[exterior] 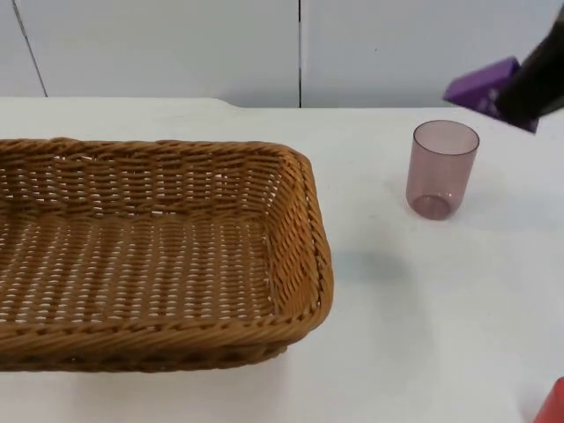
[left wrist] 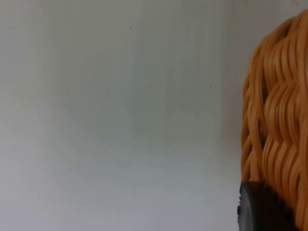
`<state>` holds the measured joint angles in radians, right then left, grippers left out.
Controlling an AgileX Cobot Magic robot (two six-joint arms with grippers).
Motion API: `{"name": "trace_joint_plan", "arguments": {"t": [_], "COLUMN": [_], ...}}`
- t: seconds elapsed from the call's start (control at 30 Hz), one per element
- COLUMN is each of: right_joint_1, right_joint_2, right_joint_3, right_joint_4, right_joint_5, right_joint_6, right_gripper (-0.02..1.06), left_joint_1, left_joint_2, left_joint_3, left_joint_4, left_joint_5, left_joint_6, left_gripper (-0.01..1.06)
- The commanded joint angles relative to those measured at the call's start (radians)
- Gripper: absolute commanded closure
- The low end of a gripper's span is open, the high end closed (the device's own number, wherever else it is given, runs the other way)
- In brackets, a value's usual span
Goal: Pick up the basket with the left hand and place the triangular block into the basket with the right hand.
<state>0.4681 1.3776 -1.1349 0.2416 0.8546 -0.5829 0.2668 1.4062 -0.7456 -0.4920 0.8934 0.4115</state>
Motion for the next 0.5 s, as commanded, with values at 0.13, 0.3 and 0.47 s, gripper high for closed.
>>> {"name": "trace_joint_plan", "arguments": {"t": [0.13, 0.3, 0.47], "right_joint_1": [0.035, 0.194, 0.322], "right_joint_2": [0.054, 0.169, 0.318], "right_joint_3": [-0.069, -0.138, -0.192], "right_joint_4": [0.008, 0.004, 0.000], "right_joint_5": [0.022, -0.037, -0.172], "right_joint_6": [0.048, 0.062, 0.071], "right_gripper": [1.05, 1.05, 1.05], "left_joint_1": [0.003, 0.003, 0.003], "left_joint_2": [-0.012, -0.012, -0.012], "left_joint_3": [0.001, 0.001, 0.001], "left_joint_4": [-0.027, -0.036, -0.050], "left_joint_5": [0.008, 0.006, 0.000], "left_joint_6": [-0.008, -0.008, -0.008], "left_gripper": [1.05, 1.05, 1.05]}}
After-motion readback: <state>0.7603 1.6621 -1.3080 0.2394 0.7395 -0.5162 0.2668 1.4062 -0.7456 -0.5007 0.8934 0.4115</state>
